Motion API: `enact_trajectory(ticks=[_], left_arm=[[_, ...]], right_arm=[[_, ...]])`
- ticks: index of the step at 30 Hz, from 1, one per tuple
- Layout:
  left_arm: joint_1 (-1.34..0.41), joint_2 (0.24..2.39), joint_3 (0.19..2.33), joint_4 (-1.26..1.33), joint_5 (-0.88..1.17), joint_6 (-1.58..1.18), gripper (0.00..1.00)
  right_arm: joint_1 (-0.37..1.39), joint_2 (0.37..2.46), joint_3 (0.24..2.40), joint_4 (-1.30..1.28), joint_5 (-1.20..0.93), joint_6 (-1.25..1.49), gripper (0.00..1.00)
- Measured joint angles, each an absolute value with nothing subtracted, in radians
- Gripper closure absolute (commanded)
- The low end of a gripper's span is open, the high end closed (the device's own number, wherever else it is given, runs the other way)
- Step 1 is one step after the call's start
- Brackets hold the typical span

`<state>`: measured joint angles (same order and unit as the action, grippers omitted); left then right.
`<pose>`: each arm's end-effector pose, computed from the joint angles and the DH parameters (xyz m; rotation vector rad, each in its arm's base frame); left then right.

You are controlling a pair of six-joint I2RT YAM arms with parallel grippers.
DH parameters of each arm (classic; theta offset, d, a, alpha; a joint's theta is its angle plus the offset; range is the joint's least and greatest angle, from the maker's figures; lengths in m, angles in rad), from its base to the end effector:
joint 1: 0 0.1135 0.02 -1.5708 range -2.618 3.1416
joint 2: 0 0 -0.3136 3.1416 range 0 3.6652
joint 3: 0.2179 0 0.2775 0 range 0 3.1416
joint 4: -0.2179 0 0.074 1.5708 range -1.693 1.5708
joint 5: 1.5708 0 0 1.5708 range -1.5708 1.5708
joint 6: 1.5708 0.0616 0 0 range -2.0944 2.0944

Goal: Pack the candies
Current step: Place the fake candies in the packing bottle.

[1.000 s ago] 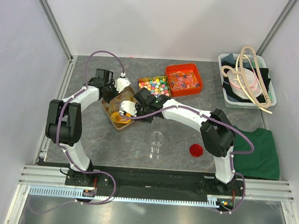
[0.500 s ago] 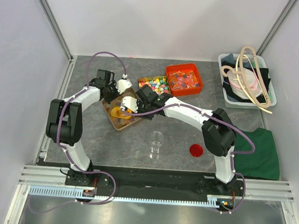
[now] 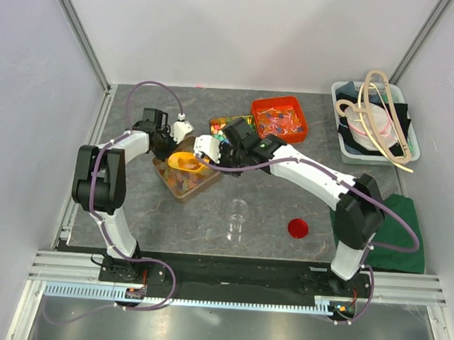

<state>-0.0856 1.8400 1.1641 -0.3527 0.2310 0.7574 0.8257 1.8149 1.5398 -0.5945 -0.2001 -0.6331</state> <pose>0.4187 -0.0501 0.1784 1.1210 2.2987 -0.0458 0.3026 0.3461 0.2993 -1.6948 1.7615 0.3300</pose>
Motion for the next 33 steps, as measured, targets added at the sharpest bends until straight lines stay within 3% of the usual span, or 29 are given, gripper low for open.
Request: enact_trajectory(ticks=[8,15,33], left_arm=[[-0.078,1.855,1.172,-0.361,0.257,0.706,0.98],[-0.074,1.856,1.172,-0.366,0.271,0.679,0.98],[-0.06,1.808,1.107,-0.357,0.278,0.607,0.98]], right_arm=[[0.803,1.644,1.37,-0.605,-0.289,-0.621,1.0],[0.675,1.444,1.301,-0.611,-0.391,-0.586,1.0],[0.646,1.205,1.182,-0.807,-0.292,-0.652,1.0]])
